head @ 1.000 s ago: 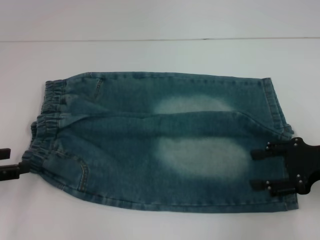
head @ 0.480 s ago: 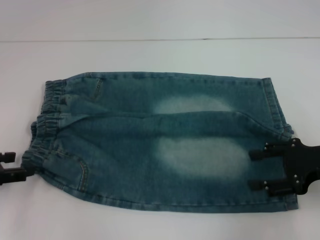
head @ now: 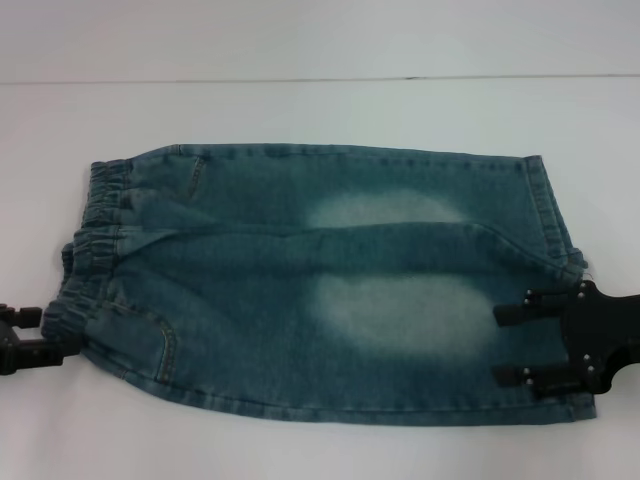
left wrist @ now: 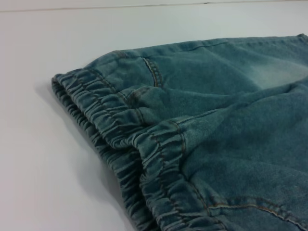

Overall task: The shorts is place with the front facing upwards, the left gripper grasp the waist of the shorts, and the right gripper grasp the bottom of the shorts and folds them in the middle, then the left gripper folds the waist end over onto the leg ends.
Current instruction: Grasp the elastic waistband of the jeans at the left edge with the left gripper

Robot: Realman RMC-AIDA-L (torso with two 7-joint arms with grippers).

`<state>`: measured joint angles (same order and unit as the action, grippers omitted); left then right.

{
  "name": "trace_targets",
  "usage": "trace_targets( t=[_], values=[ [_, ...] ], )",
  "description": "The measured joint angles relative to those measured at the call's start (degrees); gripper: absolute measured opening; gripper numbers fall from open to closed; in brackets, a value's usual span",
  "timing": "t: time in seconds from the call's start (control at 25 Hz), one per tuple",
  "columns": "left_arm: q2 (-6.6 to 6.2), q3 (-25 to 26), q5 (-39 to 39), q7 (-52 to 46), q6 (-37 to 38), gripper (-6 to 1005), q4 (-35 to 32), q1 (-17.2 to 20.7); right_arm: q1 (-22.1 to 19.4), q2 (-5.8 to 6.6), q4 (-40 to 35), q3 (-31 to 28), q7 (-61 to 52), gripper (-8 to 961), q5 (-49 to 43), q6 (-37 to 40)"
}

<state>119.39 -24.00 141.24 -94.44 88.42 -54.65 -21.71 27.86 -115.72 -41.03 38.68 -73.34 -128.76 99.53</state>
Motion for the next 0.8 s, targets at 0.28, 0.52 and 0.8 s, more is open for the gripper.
trace_targets(
  t=[0.28,0.52,0.8],
  values=[
    [-0.02,-0.15,0.0,-0.03,-0.33,794,0.66,-0.19,0.0,-0.11,0.0,0.52,0.03,776,0.0,-0.11],
    [0.0,-0.34,0.0,0.18,-0.15,746,0.88,-0.18,0.07,-0.11,-0.01,0.52,0.04,775,0.0,-0.51],
    [0.05,-1.25,0.0,0.72,0.1,650,1.3,-0.09,0.09,-0.32,-0.02,0.52,0.29,775,0.0,-0.75]
  ],
)
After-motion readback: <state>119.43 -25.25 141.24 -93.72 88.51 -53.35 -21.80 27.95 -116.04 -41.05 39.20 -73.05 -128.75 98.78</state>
